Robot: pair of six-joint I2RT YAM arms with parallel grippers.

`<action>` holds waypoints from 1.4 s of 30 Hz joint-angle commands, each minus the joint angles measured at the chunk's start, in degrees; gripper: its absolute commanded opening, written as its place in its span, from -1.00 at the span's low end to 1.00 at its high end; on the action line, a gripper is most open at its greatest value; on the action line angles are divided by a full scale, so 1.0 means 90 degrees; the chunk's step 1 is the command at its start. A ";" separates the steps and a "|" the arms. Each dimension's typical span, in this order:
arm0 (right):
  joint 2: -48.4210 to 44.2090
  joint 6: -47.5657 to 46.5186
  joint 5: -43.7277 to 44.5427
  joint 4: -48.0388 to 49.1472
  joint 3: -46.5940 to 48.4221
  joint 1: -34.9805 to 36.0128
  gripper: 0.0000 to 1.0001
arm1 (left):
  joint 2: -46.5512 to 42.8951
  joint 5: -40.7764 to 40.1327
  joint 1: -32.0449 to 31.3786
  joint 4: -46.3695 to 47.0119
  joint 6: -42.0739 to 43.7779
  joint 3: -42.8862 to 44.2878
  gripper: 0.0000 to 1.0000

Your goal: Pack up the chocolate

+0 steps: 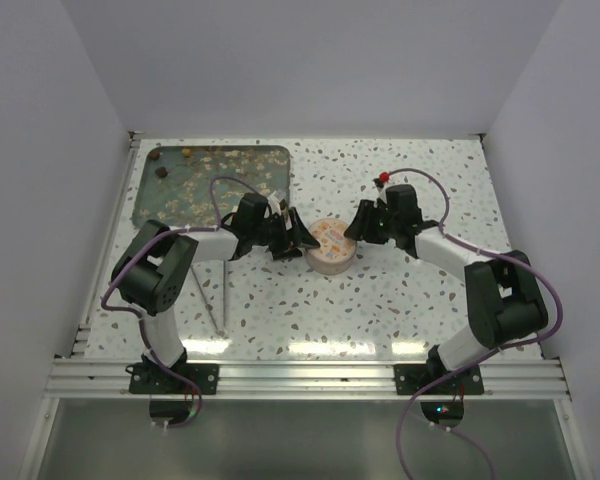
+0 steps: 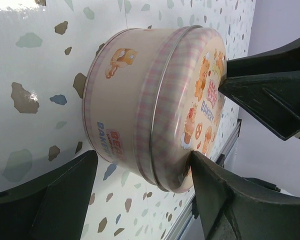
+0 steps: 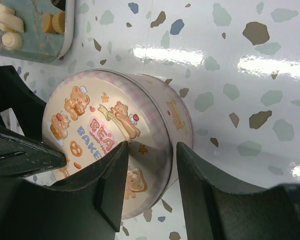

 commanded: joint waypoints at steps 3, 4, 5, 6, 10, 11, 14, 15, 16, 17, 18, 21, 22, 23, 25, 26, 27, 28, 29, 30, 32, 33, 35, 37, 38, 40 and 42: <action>-0.0019 -0.0503 0.0460 -0.0528 0.0427 0.0248 -0.06 | 0.0493 -0.0647 0.0097 -0.0943 0.0183 -0.0366 0.56; 0.0010 -0.0513 0.0480 -0.0558 0.0476 0.0297 -0.06 | 0.0503 -0.0647 0.0088 -0.0933 0.0174 -0.0375 0.56; 0.0039 -0.0571 0.0490 -0.0577 0.0515 0.0326 -0.06 | 0.0522 -0.0647 0.0087 -0.0943 0.0173 -0.0385 0.56; 0.0078 -0.0591 0.0500 -0.0626 0.0603 0.0346 -0.05 | 0.0532 -0.0657 0.0087 -0.0952 0.0164 -0.0385 0.56; 0.0195 -0.0737 0.0548 -0.0743 0.0867 0.0433 -0.04 | 0.0542 -0.0774 0.0087 -0.1069 0.0212 -0.0346 0.56; 0.0215 -0.0757 0.0548 -0.0772 0.1003 0.0453 -0.05 | 0.0542 -0.0784 0.0087 -0.1108 0.0222 -0.0346 0.56; 0.0274 -0.0845 0.0607 -0.0909 0.1237 0.0521 -0.04 | 0.0484 -0.0861 0.0097 -0.1148 0.0242 -0.0327 0.56; 0.0283 -0.0854 0.0626 -0.0938 0.1287 0.0551 -0.04 | 0.0464 -0.0891 0.0088 -0.1167 0.0271 -0.0307 0.56; 0.0274 -0.0874 0.0656 -0.0977 0.1345 0.0570 -0.04 | 0.0445 -0.0910 0.0087 -0.1196 0.0281 -0.0288 0.56; 0.0274 -0.0884 0.0666 -0.1007 0.1433 0.0590 -0.04 | 0.0425 -0.0940 0.0087 -0.1216 0.0300 -0.0268 0.56; 0.0264 -0.0893 0.0685 -0.1026 0.1472 0.0629 -0.04 | 0.0425 -0.0950 0.0087 -0.1236 0.0320 -0.0268 0.56; 0.0225 -0.0962 0.0715 -0.1114 0.1619 0.0746 -0.03 | 0.0405 -0.0979 0.0088 -0.1275 0.0330 -0.0258 0.56; 0.0235 -0.0981 0.0714 -0.1134 0.1648 0.0785 -0.03 | 0.0386 -0.0989 0.0087 -0.1284 0.0330 -0.0268 0.56; 0.0244 -0.0991 0.0705 -0.1163 0.1707 0.0824 -0.03 | 0.0386 -0.0998 0.0087 -0.1285 0.0330 -0.0258 0.57; 0.0283 -0.0982 0.0666 -0.1163 0.1756 0.0951 -0.03 | 0.0386 -0.1008 0.0087 -0.1304 0.0339 -0.0249 0.57; 0.0313 -0.0962 0.0646 -0.1144 0.1775 0.0980 -0.03 | 0.0386 -0.0999 0.0087 -0.1304 0.0339 -0.0258 0.56; 0.0342 -0.0933 0.0617 -0.1124 0.1785 0.1029 -0.03 | 0.0386 -0.0989 0.0087 -0.1304 0.0339 -0.0249 0.56; 0.0371 -0.0904 0.0588 -0.1115 0.1785 0.1020 -0.04 | 0.0386 -0.0989 0.0087 -0.1304 0.0339 -0.0249 0.57; 0.0458 -0.0894 0.0568 -0.1095 0.1795 0.1039 -0.05 | 0.0386 -0.0989 0.0087 -0.1304 0.0339 -0.0258 0.56; 0.0498 -0.0894 0.0549 -0.1095 0.1805 0.1068 -0.06 | 0.0386 -0.0998 0.0097 -0.1304 0.0339 -0.0258 0.57; 0.0624 -0.0894 0.0461 -0.1056 0.1824 0.1088 -0.10 | 0.0386 -0.0999 0.0087 -0.1304 0.0339 -0.0268 0.56; 0.0674 -0.0903 0.0432 -0.1027 0.1834 0.1107 -0.10 | 0.0386 -0.0999 0.0087 -0.1294 0.0339 -0.0268 0.57; 0.0820 -0.0894 0.0334 -0.0988 0.1863 0.1127 -0.13 | 0.0396 -0.0979 0.0087 -0.1294 0.0339 -0.0258 0.56; 0.0918 -0.0913 0.0275 -0.0978 0.1902 0.1176 -0.14 | 0.0396 -0.0979 0.0087 -0.1294 0.0339 -0.0268 0.56; 0.0967 -0.0923 0.0285 -0.0997 0.1941 0.1195 -0.15 | 0.0396 -0.0979 0.0087 -0.1294 0.0339 -0.0278 0.56; 0.1113 -0.1000 0.0295 -0.1085 0.2000 0.1244 -0.15 | 0.0405 -0.0969 0.0087 -0.1294 0.0339 -0.0268 0.56; 0.1201 -0.1059 0.0363 -0.1231 0.2039 0.1283 -0.16 | 0.0425 -0.0969 0.0087 -0.1294 0.0330 -0.0278 0.56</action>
